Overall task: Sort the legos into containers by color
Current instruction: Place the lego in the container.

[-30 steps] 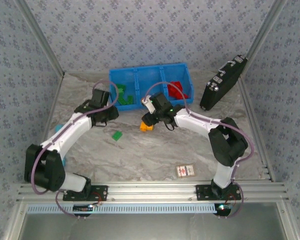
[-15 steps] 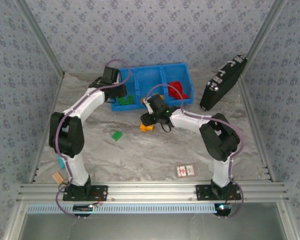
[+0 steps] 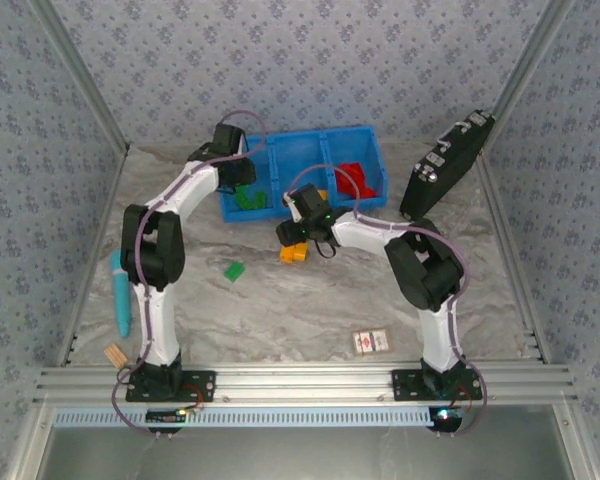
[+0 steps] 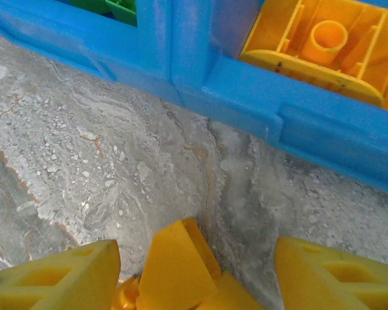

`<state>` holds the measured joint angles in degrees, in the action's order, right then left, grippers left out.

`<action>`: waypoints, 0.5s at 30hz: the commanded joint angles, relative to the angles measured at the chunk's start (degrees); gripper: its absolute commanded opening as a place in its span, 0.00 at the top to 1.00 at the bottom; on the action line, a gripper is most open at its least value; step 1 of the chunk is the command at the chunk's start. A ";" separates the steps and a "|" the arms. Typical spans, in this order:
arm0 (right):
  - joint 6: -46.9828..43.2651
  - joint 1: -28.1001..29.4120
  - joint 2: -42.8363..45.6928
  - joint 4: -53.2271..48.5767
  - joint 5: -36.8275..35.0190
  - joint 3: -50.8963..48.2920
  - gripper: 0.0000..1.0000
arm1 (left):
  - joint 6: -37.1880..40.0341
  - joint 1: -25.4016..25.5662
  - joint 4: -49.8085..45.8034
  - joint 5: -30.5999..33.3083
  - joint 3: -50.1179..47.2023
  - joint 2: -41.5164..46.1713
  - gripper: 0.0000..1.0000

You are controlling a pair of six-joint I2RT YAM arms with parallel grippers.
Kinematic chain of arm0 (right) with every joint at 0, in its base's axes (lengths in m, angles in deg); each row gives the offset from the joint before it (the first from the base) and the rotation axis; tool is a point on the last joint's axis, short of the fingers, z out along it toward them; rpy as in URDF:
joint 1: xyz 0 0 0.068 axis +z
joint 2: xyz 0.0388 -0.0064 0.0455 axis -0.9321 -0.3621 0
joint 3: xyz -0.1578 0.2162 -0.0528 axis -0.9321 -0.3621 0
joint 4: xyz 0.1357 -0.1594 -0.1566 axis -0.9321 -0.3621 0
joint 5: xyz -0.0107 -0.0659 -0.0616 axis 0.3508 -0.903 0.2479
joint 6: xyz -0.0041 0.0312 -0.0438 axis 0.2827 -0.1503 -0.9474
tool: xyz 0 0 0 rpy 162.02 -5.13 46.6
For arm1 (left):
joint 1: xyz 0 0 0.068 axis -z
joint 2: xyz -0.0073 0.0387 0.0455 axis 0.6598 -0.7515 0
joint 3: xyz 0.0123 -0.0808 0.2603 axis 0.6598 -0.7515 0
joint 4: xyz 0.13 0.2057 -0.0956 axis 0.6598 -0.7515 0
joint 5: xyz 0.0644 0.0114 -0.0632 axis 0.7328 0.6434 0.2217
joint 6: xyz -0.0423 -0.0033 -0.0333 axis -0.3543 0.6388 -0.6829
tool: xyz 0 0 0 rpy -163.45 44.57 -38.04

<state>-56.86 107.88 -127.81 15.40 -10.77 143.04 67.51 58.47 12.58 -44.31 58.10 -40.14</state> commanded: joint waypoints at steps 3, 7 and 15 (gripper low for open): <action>0.09 -0.32 -2.66 -2.90 0.01 4.01 0.34 | 1.48 -0.23 -2.18 -0.63 3.45 -2.40 0.71; -0.44 -0.37 -4.33 -4.37 0.37 5.66 0.34 | 1.52 -0.23 -2.37 -1.03 4.15 -3.72 0.70; -0.10 -0.70 -5.90 -5.41 0.26 6.56 0.35 | 1.78 -0.23 -2.90 -1.74 3.93 -5.32 0.70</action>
<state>-56.88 107.62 -132.31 11.77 -10.77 147.85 68.12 58.47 10.79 -44.92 60.87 -44.65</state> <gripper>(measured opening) 0.653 0.318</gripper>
